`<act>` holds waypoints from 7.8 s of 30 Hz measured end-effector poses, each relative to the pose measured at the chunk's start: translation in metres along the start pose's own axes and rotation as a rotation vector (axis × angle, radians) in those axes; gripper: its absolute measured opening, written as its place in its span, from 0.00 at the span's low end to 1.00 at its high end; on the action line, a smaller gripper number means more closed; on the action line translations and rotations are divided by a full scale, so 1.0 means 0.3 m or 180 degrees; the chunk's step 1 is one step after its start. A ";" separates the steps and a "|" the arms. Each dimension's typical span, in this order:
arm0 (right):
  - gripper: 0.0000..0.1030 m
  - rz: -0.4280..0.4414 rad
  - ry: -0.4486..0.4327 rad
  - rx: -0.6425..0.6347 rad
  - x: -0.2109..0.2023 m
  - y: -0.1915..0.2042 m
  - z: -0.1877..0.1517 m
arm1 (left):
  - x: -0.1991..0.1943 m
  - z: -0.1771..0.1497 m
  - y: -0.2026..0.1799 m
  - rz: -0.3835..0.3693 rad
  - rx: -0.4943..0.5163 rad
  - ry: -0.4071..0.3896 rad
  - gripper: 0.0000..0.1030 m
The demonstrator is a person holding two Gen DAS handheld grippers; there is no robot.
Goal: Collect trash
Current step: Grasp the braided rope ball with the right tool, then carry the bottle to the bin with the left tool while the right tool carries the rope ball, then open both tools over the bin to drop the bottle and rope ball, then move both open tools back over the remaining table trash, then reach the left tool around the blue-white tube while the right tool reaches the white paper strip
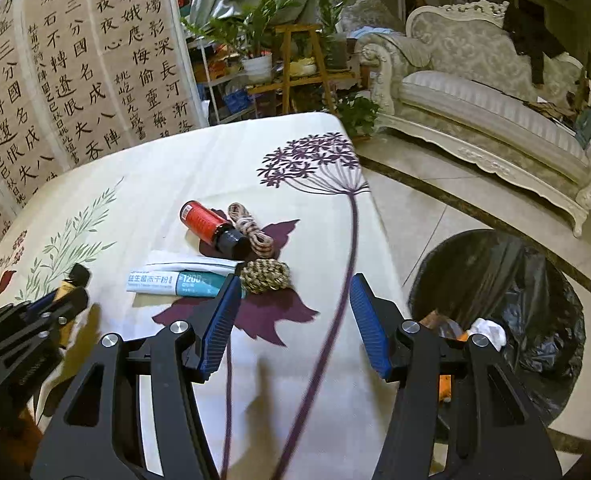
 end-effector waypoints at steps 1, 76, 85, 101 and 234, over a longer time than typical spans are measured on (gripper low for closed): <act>0.53 -0.0005 0.0026 -0.0004 0.012 0.005 0.004 | 0.003 0.002 0.016 0.0016 -0.0024 -0.0001 0.24; 0.22 -0.0740 -0.0250 0.0566 -0.310 -0.381 -0.210 | -0.151 -0.071 -0.478 -0.0734 0.0704 -0.0316 0.24; 0.22 -0.0828 -0.0290 0.0734 -0.323 -0.493 -0.222 | -0.125 -0.067 -0.648 -0.0822 0.0962 -0.0321 0.24; 0.23 -0.0874 -0.0242 0.0856 -0.263 -0.594 -0.208 | -0.045 -0.047 -0.824 -0.0741 0.1217 -0.0199 0.24; 0.42 0.0093 -0.0101 0.0201 -0.059 -0.136 -0.022 | 0.098 0.031 -0.145 0.0092 0.0223 0.0284 0.40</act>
Point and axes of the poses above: each gripper's, at about its wrist camera, not at the fingertips, and x roughly the way its jaws point, y to its left, z to its top, the point moved 1 cm from there along x, roughly the way its jaws point, and after that the axes turned 5 degrees about z, right-handed, at the moved point
